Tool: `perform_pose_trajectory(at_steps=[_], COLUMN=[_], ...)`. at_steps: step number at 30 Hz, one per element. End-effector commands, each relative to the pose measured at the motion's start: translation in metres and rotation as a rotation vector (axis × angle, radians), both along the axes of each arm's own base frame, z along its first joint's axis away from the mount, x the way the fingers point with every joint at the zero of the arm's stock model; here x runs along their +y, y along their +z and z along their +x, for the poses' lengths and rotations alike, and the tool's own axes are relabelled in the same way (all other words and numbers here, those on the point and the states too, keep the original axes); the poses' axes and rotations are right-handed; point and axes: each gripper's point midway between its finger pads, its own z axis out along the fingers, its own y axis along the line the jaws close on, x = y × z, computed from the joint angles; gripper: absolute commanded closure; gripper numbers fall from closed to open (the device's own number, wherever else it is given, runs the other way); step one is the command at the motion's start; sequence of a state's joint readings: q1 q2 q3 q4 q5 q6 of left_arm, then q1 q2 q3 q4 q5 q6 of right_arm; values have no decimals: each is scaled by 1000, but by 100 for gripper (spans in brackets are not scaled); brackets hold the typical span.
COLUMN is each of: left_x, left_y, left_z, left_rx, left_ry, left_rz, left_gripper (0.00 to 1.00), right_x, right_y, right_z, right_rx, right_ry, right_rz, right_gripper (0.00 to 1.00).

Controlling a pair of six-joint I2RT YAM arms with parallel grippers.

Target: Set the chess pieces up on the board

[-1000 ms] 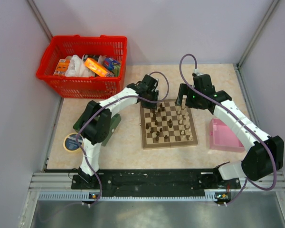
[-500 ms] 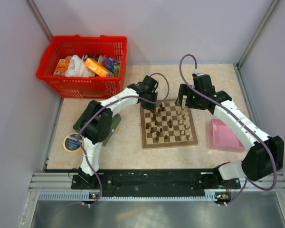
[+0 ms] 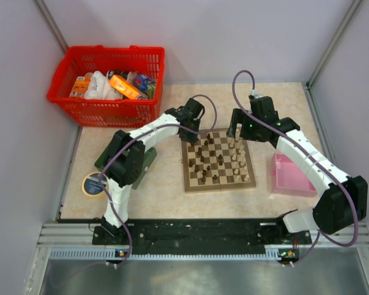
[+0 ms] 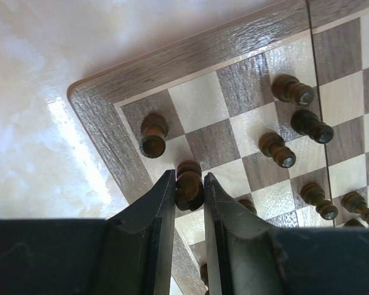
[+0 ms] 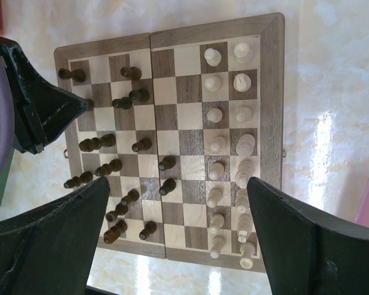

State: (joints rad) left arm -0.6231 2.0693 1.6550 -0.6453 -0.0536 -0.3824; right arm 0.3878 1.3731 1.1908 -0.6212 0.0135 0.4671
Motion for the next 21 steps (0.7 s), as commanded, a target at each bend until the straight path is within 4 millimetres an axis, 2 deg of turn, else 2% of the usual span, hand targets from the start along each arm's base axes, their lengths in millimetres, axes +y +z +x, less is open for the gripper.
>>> perform_pose_trajectory(at_steps=[1, 8, 21], left_x=[13, 17, 7], left_y=[23, 19, 17], left_z=[7, 15, 16], left_rx=[-55, -61, -53], left_ry=[29, 54, 37], left_rz=[47, 83, 47], left_gripper=[83, 83, 82], right_x=[1, 0, 0], right_y=[10, 8, 4], right_z=[4, 5, 3], right_rx=[-34, -31, -21], right_ry=[2, -3, 1], right_rz=[19, 12, 10], right_gripper=[7, 7, 7])
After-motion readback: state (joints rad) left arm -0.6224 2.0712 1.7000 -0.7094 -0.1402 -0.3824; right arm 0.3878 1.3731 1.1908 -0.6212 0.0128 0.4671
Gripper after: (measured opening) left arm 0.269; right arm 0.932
